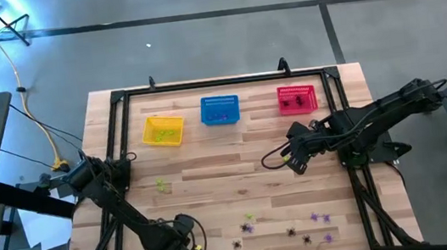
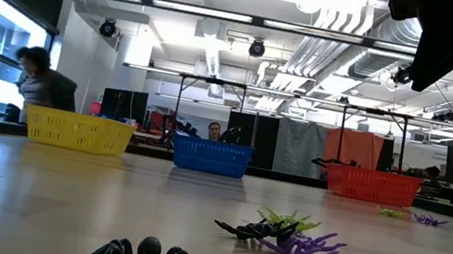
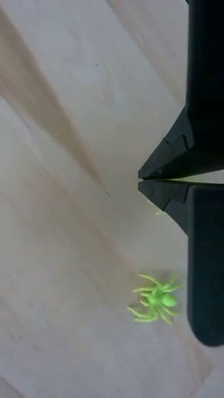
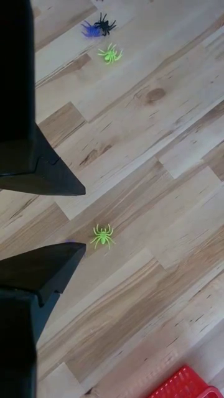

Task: Sort Halloween decoration
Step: Put the green spider toy into the yellow bin

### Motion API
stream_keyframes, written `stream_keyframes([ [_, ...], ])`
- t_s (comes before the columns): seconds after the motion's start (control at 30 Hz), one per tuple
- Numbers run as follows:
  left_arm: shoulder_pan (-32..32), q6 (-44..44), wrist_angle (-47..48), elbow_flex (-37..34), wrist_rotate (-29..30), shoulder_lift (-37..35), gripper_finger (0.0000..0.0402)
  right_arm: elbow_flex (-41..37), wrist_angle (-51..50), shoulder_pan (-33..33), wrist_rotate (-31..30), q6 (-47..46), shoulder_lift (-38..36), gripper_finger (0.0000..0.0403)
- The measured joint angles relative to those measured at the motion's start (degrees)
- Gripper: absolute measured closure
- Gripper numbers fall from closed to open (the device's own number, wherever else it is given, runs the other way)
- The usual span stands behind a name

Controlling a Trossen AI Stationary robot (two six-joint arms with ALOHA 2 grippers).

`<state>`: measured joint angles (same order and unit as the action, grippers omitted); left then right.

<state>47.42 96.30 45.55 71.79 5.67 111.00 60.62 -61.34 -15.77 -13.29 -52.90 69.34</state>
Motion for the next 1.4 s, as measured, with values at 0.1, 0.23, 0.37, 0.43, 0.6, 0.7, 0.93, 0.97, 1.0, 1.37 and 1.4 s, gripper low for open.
stream_keyframes([
  [0.1, 0.0, 0.0, 0.0, 0.0, -0.1, 0.0, 0.0401, 0.0, 0.0, 0.0, 0.0, 0.0, 0.0, 0.0273],
  [0.23, 0.0, 0.0, 0.1, 0.0, 0.0, -0.3, 0.0401, 0.0, 0.0, 0.0, 0.0, 0.0, 0.0, 0.0273],
  [0.37, 0.0, -0.5, 1.1, 0.8, 0.4, -0.4, 0.0401, 0.0, 0.0, 0.0, 0.0, 0.0, 0.0, 0.0273],
  [0.43, 0.0, -0.9, 3.0, 2.3, 0.8, -0.4, 0.0401, 0.0, 0.0, 0.0, 0.0, 0.0, 0.0, 0.0273],
  [0.6, -0.2, -2.1, 8.4, 6.1, 3.1, -0.4, 0.0401, 0.0, 0.0, 0.0, 0.0, 0.0, 0.0, 0.0273],
  [0.7, -0.8, -3.6, 11.4, 7.8, 5.2, -0.5, 0.0401, 0.0, 0.0, 0.0, 0.0, 0.0, 0.0, 0.0273],
  [0.93, -6.2, -13.3, 12.9, 8.6, 11.8, -0.5, 0.0401, 0.0, 0.0, 0.0, 0.0, 0.0, 0.0, 0.0273],
  [0.97, -7.5, -15.3, 12.9, 8.6, 12.8, -0.5, 0.0401, 0.0, 0.0, 0.0, 0.0, 0.0, 0.0, 0.0273],
  [1.0, -8.8, -17.4, 12.8, 8.6, 14.0, -0.5, 0.0401, 0.0, 0.0, 0.0, 0.0, 0.0, 0.0, 0.0273],
  [1.37, -24.1, -43.0, 0.6, 8.6, 21.8, -0.5, 0.0401, 0.0, 0.0, 0.0, 0.0, 0.0, 0.0, 0.0273],
  [1.4, -25.2, -44.9, -0.8, 8.6, 22.0, -0.5, 0.0401, 0.0, 0.0, 0.0, 0.0, 0.0, 0.0, 0.0273],
])
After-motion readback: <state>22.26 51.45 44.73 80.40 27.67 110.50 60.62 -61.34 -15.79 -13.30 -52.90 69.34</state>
